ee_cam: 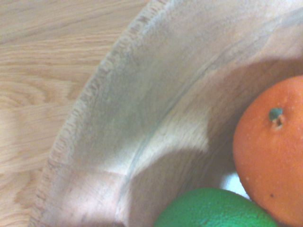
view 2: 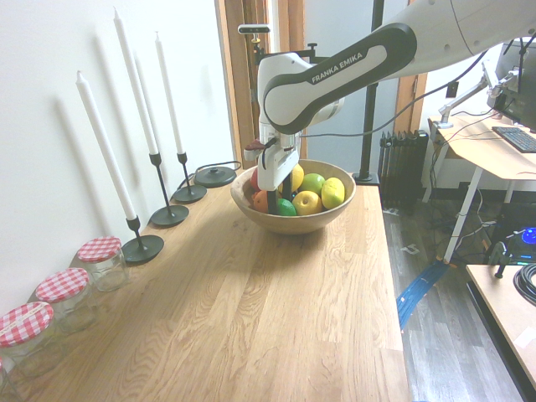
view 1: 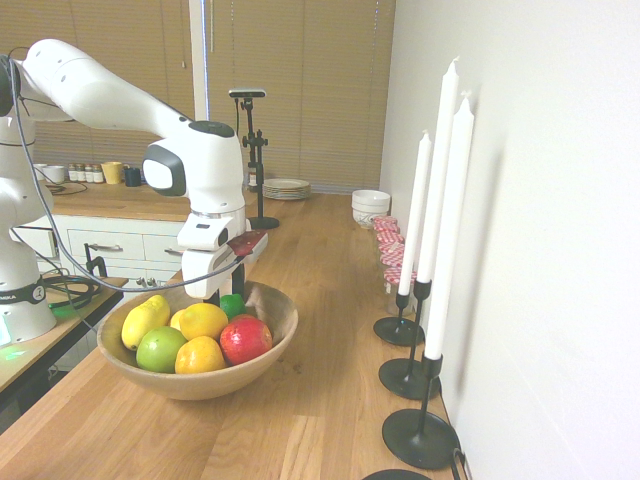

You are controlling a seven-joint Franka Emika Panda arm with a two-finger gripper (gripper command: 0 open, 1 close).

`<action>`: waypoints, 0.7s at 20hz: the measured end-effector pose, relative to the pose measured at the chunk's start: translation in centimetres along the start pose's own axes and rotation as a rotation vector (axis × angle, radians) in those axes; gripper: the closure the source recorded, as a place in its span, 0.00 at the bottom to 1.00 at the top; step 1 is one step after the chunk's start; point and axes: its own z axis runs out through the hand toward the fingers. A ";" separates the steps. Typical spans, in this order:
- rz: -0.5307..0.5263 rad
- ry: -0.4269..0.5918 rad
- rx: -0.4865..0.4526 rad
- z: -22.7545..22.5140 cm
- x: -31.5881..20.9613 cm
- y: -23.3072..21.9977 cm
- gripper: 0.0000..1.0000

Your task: Take green lemon out of the basket

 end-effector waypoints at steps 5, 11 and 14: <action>0.006 -0.005 0.006 0.2 0.2 0.3 1.00; 0.004 -0.010 0.008 0.4 0.2 0.6 1.00; 0.005 -0.010 0.008 0.4 0.4 0.8 1.00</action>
